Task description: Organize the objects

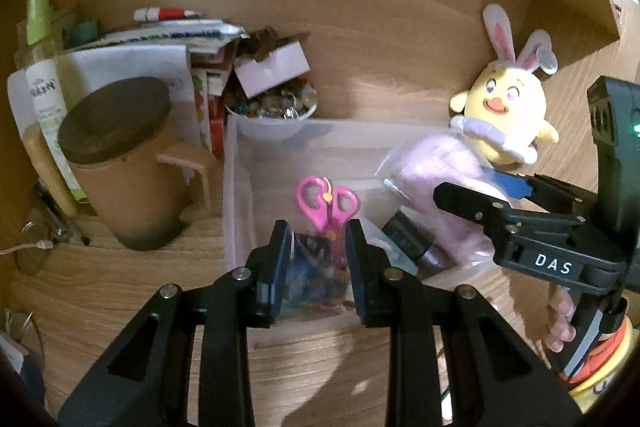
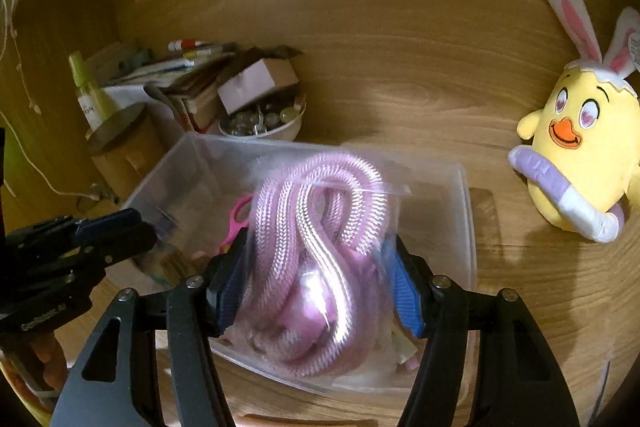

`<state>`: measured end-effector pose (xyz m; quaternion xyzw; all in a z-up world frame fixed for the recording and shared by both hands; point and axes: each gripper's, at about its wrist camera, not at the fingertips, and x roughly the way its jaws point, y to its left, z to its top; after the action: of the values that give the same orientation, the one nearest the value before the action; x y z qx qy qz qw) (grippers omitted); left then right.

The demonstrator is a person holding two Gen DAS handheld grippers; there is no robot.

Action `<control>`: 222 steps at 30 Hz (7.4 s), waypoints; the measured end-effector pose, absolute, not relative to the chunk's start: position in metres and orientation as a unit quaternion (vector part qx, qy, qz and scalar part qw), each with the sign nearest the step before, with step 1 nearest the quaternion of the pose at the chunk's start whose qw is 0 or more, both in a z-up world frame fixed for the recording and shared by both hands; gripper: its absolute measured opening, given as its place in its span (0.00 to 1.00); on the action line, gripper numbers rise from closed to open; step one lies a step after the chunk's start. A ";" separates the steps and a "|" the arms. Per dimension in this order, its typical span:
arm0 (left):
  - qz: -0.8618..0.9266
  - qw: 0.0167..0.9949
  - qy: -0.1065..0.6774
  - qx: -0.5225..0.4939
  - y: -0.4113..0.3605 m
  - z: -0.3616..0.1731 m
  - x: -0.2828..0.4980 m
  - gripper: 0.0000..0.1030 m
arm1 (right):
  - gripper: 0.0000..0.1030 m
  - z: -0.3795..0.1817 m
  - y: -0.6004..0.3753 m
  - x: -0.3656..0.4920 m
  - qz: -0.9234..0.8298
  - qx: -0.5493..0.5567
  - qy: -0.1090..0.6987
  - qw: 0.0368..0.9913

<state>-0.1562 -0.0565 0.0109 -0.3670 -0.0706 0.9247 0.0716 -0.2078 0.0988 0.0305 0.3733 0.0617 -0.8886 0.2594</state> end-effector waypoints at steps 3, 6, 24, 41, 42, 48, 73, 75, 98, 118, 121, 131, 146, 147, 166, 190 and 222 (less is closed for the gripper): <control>0.923 0.074 -0.069 -0.371 -0.054 0.010 -0.153 0.38 | 0.66 0.033 0.100 -0.203 -0.883 0.378 0.061 0.271; 0.928 0.074 -0.065 -0.359 -0.050 0.017 -0.142 0.50 | 0.69 0.042 0.103 -0.191 -0.889 0.362 0.069 0.272; 0.905 0.086 -0.011 -0.416 -0.017 -0.032 -0.077 0.90 | 0.74 0.012 0.155 -0.096 -0.876 0.395 0.056 0.272; 0.894 0.099 0.037 -0.436 0.011 -0.056 -0.057 0.90 | 0.25 -0.034 0.126 -0.087 -0.854 0.438 0.081 0.269; 0.893 0.098 0.031 -0.438 0.008 -0.056 -0.058 0.90 | 0.17 -0.034 0.128 -0.087 -0.855 0.437 0.082 0.268; 0.895 0.098 0.007 -0.436 0.005 -0.044 -0.079 0.90 | 0.15 -0.033 0.155 -0.094 -0.864 0.436 0.066 0.244; 0.871 0.171 0.030 -0.459 0.059 -0.050 -0.135 0.71 | 0.15 -0.031 0.180 -0.142 -0.848 0.448 0.048 0.278; 0.866 0.188 0.016 -0.463 0.059 -0.048 -0.131 0.71 | 0.15 -0.031 0.183 -0.140 -0.850 0.447 0.043 0.276; 0.866 0.207 0.102 -0.443 0.115 -0.048 -0.126 0.19 | 0.15 -0.010 0.232 -0.116 -0.878 0.414 -0.002 0.241; 0.925 0.151 0.004 -0.349 0.036 0.015 -0.091 0.14 | 0.15 0.045 0.194 -0.111 -0.897 0.343 -0.001 0.280; 0.933 0.145 -0.006 -0.328 0.025 0.030 -0.095 0.14 | 0.15 0.054 0.185 -0.117 -0.902 0.331 0.005 0.279; 0.948 0.113 -0.055 -0.293 -0.018 0.059 -0.126 0.14 | 0.15 0.075 0.167 -0.147 -0.915 0.308 0.017 0.260; 0.927 0.105 -0.065 -0.353 -0.024 0.021 -0.175 0.14 | 0.15 0.029 0.137 -0.201 -0.894 0.370 0.038 0.249; 0.926 0.109 -0.065 -0.357 -0.023 0.020 -0.176 0.14 | 0.15 0.028 0.135 -0.201 -0.894 0.371 0.043 0.248; 0.950 0.101 -0.046 -0.292 -0.017 0.051 -0.117 0.70 | 0.48 0.064 0.156 -0.145 -0.906 0.316 0.043 0.277; 0.942 0.052 -0.060 -0.327 -0.028 0.011 -0.080 0.93 | 0.82 0.041 0.168 -0.106 -0.909 0.319 0.033 0.267; 0.942 0.043 -0.056 -0.327 -0.025 0.010 -0.082 0.93 | 0.82 0.038 0.167 -0.110 -0.906 0.326 0.029 0.267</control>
<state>-0.0820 -0.0250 0.0096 -0.3275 -0.0563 0.9422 0.0429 -0.1103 0.1669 0.0380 0.3257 0.0295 -0.9064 0.2674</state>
